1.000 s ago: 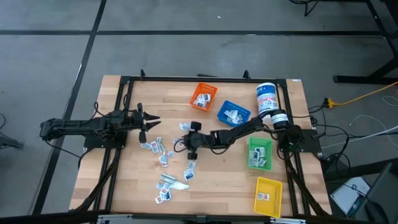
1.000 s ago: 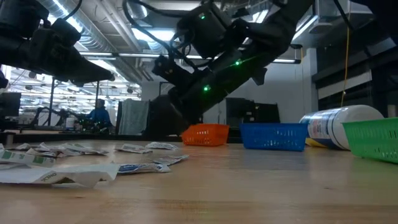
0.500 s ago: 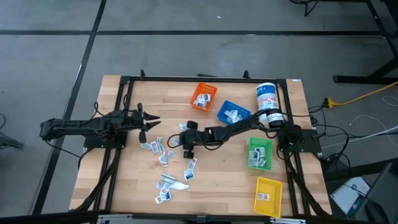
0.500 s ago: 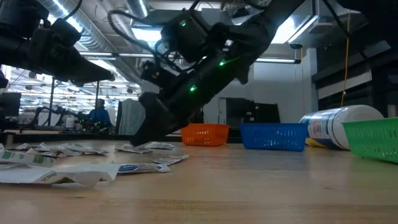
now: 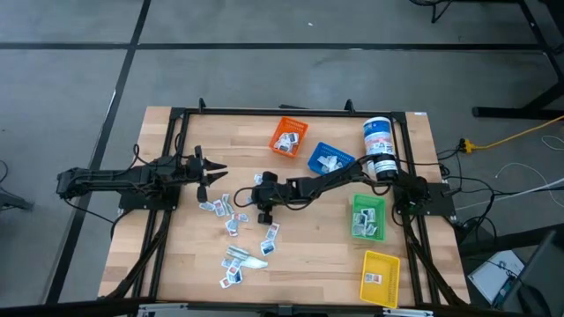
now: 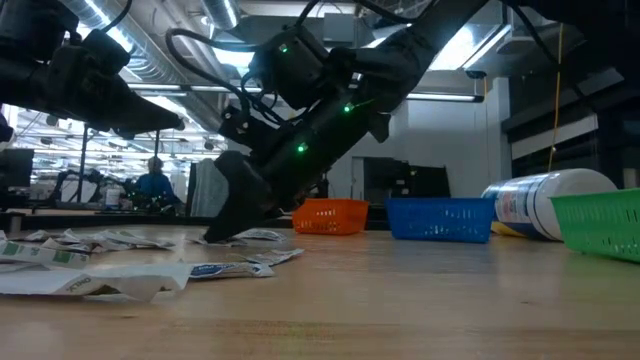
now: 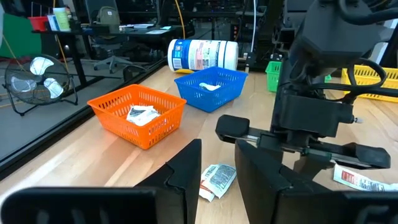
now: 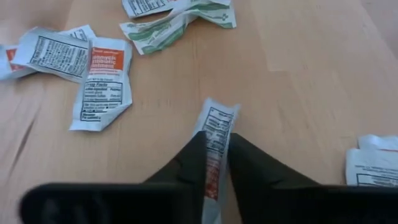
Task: Pick & Place First Aid Supplies
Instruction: Put the orange ointment pack into the yellow basket
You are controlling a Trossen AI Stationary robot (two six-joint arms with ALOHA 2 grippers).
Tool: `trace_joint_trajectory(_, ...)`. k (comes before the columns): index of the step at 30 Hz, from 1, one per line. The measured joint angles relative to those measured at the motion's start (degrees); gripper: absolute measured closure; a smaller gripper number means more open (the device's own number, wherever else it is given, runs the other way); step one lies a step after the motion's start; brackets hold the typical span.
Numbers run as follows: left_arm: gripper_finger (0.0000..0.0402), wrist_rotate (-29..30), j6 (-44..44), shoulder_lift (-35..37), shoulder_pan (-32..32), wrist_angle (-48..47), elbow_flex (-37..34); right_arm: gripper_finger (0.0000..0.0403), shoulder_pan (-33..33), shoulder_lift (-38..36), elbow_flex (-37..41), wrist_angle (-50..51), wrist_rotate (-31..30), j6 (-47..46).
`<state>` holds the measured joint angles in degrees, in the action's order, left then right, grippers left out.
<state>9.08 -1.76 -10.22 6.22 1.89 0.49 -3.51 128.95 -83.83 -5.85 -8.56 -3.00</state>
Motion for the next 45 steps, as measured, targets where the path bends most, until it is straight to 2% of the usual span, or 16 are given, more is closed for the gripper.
trace_joint_trajectory(3, 0.0311, 0.0, 0.0, 0.0, 0.0, 0.0, -0.01, 0.0385, 0.0, -0.02, 0.0, 0.16, -0.05, 0.41)
trace_joint_trajectory(5, 0.031, 0.0, 0.0, 0.0, 0.0, 0.0, -0.02, 0.0396, 0.0, -0.02, 0.0, 0.24, -0.13, 0.76)
trace_joint_trajectory(11, 0.0309, 0.0, 0.0, 0.0, 0.0, 0.0, -0.02, 0.0381, -0.41, -1.06, 0.06, 2.8, -0.5, 0.81)
trace_joint_trajectory(16, 0.031, 0.0, 0.0, -0.02, 0.0, 0.0, -0.02, 0.0397, -1.82, -3.9, 0.17, 9.62, -0.42, 1.96)
trace_joint_trajectory(28, 0.0309, 0.0, 0.0, -0.02, 0.0, 0.0, 0.0, 0.0398, -6.45, -12.08, 0.22, 27.61, -0.06, 1.02)
trace_joint_trajectory(37, 0.031, 0.0, 0.0, 0.0, 0.0, 0.0, 0.0, 0.0399, -9.76, -17.22, 0.17, 42.54, 8.23, -4.58)
trace_joint_trajectory(45, 0.0311, 0.0, -0.01, -0.01, 0.0, -0.01, -0.01, 0.0397, -13.51, -18.44, 0.17, 58.13, 16.74, -7.68)
